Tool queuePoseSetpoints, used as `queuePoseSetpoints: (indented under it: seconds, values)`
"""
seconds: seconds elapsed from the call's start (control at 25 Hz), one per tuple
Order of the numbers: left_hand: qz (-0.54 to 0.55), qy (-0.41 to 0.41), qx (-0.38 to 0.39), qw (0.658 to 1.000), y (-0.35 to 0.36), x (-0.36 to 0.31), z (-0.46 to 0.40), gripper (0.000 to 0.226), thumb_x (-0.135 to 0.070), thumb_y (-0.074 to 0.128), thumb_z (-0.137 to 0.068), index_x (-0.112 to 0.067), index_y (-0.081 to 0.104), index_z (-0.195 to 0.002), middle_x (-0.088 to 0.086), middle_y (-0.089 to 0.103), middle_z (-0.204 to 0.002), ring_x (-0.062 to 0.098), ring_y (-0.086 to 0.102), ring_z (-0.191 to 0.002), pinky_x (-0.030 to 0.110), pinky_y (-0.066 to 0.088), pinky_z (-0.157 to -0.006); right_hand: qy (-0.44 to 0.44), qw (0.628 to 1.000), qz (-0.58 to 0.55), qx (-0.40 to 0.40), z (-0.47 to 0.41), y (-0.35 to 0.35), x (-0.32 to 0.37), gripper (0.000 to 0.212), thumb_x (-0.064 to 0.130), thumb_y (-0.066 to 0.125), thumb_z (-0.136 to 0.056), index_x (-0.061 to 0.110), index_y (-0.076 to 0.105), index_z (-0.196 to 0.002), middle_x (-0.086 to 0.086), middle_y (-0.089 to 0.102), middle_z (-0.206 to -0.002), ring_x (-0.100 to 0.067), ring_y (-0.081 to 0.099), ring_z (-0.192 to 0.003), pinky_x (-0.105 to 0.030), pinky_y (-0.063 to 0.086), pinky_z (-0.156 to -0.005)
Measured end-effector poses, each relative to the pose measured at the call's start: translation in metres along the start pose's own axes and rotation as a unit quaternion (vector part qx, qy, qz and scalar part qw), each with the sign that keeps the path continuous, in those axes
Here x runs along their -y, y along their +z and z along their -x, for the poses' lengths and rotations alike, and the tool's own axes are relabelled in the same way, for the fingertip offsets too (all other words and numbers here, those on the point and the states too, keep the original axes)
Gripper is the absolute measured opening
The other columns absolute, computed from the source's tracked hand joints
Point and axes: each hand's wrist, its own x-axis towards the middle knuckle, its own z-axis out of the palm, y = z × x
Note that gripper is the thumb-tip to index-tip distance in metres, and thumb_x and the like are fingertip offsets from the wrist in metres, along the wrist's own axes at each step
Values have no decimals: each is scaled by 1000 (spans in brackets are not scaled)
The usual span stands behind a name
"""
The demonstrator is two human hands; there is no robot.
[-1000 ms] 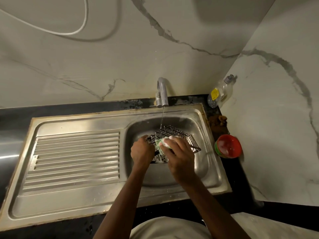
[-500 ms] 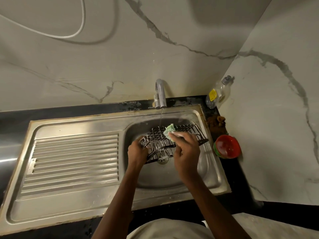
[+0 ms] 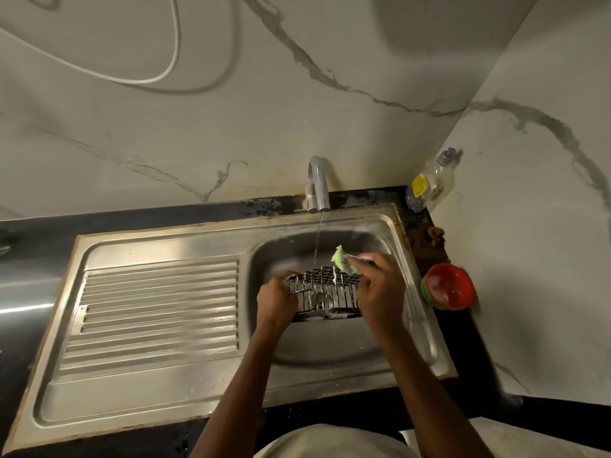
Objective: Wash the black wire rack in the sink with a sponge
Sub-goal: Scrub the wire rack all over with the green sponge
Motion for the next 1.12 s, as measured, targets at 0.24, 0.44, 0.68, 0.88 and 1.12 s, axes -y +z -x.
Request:
queuePoseSetpoints:
  seconds: [0.24, 0.44, 0.68, 0.88, 1.12]
  values:
    - [40, 5, -20, 999, -2, 7, -9, 51, 1, 60, -74, -29, 76, -112, -7, 80, -92, 15, 75, -87, 29, 60, -80, -12, 1000, 3, 16, 12, -8, -1, 40, -13, 65, -82, 8, 74, -116, -10, 68, -107, -23, 63, -93, -34, 61, -69]
    - [53, 14, -23, 998, 0, 3, -12, 39, -2, 64, -81, -26, 77, -108, -7, 79, -90, 13, 74, -84, 23, 56, -73, -51, 998, 4, 32, 23, -4, 36, 43, -12, 59, -83, 7, 73, -119, -9, 66, -103, -21, 61, -91, -27, 57, -69]
    - [139, -18, 23, 990, 13, 38, -21, 32, -29, 66, -79, -35, 74, -110, -4, 79, -89, 20, 77, -81, 49, 65, -76, 69, 997, 18, 22, 18, -19, -2, 53, -17, 62, -77, 9, 72, -122, -8, 57, -99, -23, 54, -91, -27, 53, -74]
    - [141, -52, -2, 989, 11, 29, -22, 37, -19, 60, -77, -29, 74, -110, -3, 79, -88, 20, 77, -75, 47, 65, -71, -97, 990, -17, 100, 25, -11, 35, 40, -5, 51, -85, 5, 74, -116, -10, 58, -97, -23, 53, -94, -25, 48, -78]
    - [167, -91, 5, 982, 31, 59, -41, 30, -26, 66, -77, -26, 74, -106, 2, 78, -85, 27, 77, -72, 52, 65, -67, -31, 997, -28, 65, 20, -9, 37, 41, -9, 56, -85, 7, 73, -119, -10, 62, -104, -24, 56, -96, -32, 53, -79]
